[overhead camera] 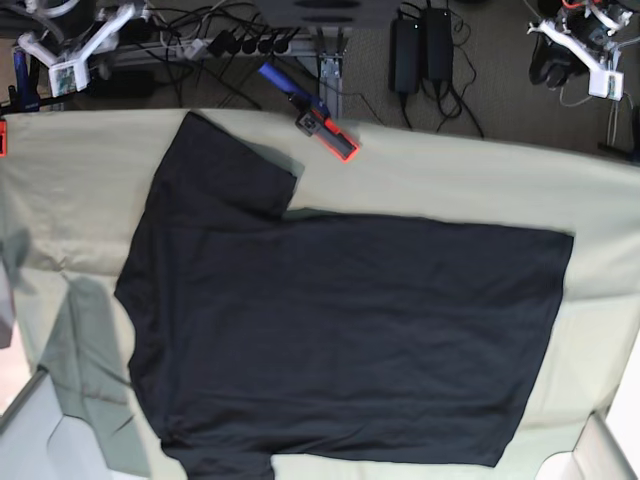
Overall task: Fold the T-shirt properly
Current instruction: 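Move both grippers out from rest toward the dark T-shirt, then lower the right gripper onto the shirt's sleeve corner and grasp it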
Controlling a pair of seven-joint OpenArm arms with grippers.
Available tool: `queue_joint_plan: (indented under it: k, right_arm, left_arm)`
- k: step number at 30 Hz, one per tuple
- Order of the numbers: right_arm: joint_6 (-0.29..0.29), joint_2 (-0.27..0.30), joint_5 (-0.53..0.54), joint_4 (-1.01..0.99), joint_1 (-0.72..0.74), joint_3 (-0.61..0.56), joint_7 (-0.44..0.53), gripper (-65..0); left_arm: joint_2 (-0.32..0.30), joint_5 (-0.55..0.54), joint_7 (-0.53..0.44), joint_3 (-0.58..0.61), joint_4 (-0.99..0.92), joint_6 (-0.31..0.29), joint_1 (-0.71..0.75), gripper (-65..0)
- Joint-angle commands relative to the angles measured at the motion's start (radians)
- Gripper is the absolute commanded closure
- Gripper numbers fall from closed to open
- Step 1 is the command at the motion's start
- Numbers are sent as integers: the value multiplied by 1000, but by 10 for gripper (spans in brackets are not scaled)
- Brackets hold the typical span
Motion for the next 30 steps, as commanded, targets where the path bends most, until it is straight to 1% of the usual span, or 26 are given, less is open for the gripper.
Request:
queue_joint_plan:
  k: [1,4,6,11,12,18,21,22,26,30]
  right_arm:
    - [-10,3,12,-5,16,19,12,-227]
    - [-10,-13,22,-80,124,24,12,-227]
    - [-8,-35,63,-135,196,24,12,-227]
    - [42,-99,125,-205,329,18,-13,-227]
    - [51,-108,132,-205,341,11,-14,-227]
    - [59,-168,131,-205,391,-62,-14,-234]
    - [64,-204,131,-204,398,-102,-13,-311]
    - [65,-217,131,-204,400,-111,-12,-321]
    - [65,-260,132,-204,401,-116,-6,-321]
    - [85,-270,162,-204,417,-116,-6,-321]
  left_arm:
    - [-14,-11,-8,-7,13,-31,14,-256]
    - [-26,-11,-7,-7,13,-32,15,-256]
    - [-32,-11,-4,-7,13,-32,15,-256]
    - [-32,-11,-3,-7,14,-32,15,-256]
    - [-32,-10,-2,-7,14,-32,15,-256]
    - [-32,-10,7,-7,14,-31,15,-256]
    - [-32,-11,7,-7,14,-32,14,-256]
    - [-32,-11,7,-7,14,-32,15,-256]
    - [-32,-11,7,-7,14,-32,15,-256]
    - [-32,-12,6,-7,15,-32,14,-256]
